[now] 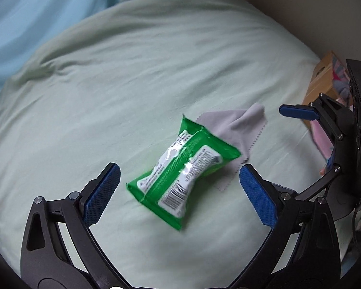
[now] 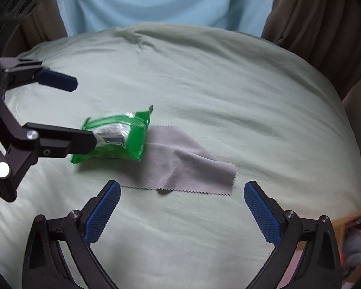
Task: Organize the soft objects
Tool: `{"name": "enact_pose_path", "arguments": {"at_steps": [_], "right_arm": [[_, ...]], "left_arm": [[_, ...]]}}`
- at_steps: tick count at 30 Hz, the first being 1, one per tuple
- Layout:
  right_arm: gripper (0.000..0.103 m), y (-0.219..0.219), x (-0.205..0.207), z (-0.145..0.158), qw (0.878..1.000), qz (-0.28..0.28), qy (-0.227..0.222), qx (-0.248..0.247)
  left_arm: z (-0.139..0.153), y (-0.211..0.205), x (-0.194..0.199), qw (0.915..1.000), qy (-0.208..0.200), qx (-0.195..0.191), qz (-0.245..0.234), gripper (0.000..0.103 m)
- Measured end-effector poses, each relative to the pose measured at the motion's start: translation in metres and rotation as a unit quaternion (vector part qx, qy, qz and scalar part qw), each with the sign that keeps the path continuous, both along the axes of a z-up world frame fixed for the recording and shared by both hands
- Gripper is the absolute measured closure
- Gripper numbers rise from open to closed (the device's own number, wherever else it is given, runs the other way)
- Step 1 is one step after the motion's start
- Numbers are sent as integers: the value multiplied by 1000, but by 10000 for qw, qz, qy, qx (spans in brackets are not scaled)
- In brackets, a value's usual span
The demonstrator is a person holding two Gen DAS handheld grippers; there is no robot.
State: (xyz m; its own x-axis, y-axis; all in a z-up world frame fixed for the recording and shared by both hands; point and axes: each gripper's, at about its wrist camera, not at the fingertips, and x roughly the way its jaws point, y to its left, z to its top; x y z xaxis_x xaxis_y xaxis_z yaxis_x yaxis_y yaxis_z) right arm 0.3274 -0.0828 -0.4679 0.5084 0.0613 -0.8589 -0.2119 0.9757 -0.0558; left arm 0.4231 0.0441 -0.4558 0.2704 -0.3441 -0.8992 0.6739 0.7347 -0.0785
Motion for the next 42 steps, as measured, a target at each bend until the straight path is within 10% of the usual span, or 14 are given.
{"name": "enact_pose_path", "arguments": {"at_steps": [6, 12, 14, 24, 42], "right_arm": [[1, -4, 18, -40, 9999, 23, 126, 45], [3, -5, 21, -39, 9997, 21, -15, 260], [10, -2, 22, -37, 9996, 73, -48, 268], [88, 28, 22, -21, 9990, 364, -26, 259], [90, 29, -44, 111, 9980, 72, -461, 438]], "left_arm": [[-42, -4, 16, 9996, 240, 73, -99, 8], [-50, -8, 14, 9994, 73, 108, -328, 33], [-47, -9, 15, 9993, 64, 76, -349, 59], [-31, 14, 18, 9995, 142, -42, 273, 70], [118, 47, -55, 9936, -516, -216, 980, 70]]}}
